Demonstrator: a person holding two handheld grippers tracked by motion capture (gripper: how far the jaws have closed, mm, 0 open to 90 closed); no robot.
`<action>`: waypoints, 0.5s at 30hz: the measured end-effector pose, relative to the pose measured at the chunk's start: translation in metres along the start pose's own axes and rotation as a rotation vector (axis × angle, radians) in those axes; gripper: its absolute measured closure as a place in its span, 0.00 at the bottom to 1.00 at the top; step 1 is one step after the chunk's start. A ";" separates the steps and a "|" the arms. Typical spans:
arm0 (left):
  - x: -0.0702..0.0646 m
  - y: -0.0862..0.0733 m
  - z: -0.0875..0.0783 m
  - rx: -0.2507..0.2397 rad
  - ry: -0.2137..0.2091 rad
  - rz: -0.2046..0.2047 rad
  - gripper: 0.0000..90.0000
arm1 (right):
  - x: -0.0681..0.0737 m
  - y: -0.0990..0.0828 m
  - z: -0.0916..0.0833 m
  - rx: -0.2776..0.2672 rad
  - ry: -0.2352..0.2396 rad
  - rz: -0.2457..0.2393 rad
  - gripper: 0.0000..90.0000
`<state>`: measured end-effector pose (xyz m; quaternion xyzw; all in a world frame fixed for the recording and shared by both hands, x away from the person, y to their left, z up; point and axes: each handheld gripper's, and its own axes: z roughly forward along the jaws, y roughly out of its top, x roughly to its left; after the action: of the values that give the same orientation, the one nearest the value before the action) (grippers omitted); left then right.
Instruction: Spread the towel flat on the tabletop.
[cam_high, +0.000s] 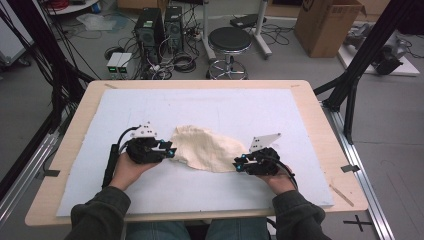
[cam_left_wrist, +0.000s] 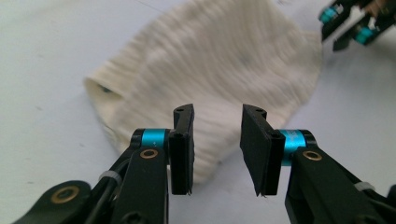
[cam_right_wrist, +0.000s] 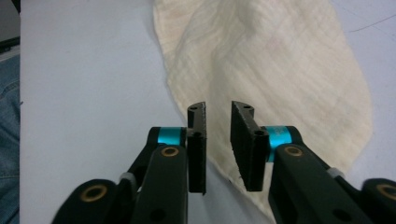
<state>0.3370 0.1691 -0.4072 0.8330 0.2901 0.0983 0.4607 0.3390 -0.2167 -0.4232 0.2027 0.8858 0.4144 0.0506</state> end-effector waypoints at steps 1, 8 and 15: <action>-0.001 -0.004 0.003 0.018 -0.009 0.002 0.72 | 0.000 -0.001 -0.002 0.000 -0.003 -0.002 0.80; 0.002 -0.014 0.029 0.102 0.006 -0.001 0.70 | -0.008 -0.012 -0.004 0.035 -0.017 0.004 0.73; 0.010 -0.011 0.031 0.086 0.024 -0.019 0.97 | -0.011 -0.012 0.009 0.075 -0.030 -0.016 0.93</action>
<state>0.3547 0.1574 -0.4345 0.8480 0.3075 0.0911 0.4220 0.3479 -0.2216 -0.4385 0.2037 0.9014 0.3774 0.0594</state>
